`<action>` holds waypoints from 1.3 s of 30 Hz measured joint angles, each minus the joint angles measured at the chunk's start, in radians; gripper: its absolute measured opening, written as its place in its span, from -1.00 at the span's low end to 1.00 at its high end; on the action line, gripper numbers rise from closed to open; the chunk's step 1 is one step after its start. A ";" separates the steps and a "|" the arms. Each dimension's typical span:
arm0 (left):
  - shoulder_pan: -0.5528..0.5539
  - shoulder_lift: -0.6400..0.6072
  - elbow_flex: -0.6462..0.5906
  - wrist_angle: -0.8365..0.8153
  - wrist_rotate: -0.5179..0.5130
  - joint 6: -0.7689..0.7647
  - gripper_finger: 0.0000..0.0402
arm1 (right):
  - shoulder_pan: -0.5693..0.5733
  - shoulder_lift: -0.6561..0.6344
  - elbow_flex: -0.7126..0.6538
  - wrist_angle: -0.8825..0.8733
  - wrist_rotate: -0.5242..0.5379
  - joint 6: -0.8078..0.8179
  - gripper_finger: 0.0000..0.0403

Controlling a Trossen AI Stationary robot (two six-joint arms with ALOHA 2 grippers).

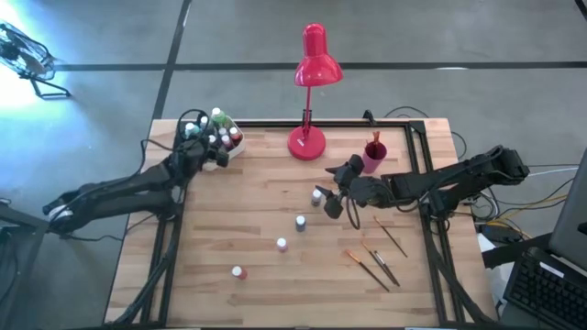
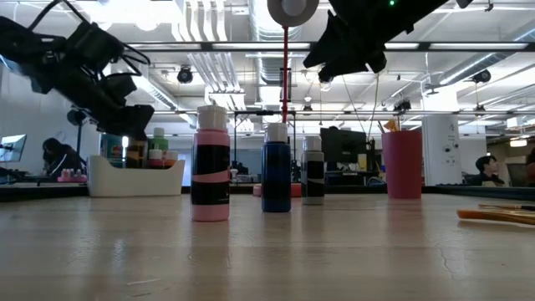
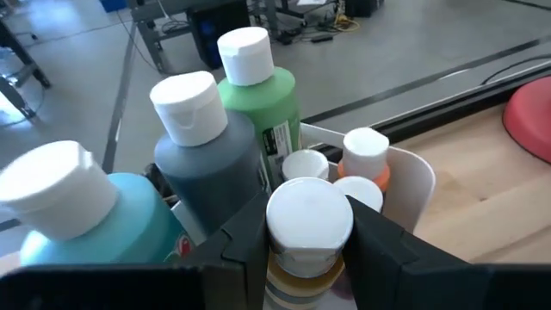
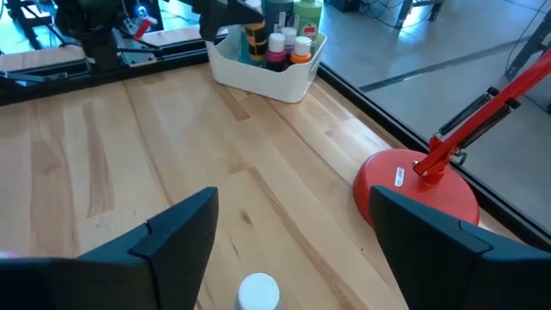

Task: Pick & Place Paint Supplies
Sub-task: Put the yellow paint bottle into the white bin

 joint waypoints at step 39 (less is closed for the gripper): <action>0.121 0.319 0.000 0.273 0.111 -0.027 0.16 | -0.006 0.000 -0.011 -0.003 0.000 -0.004 0.38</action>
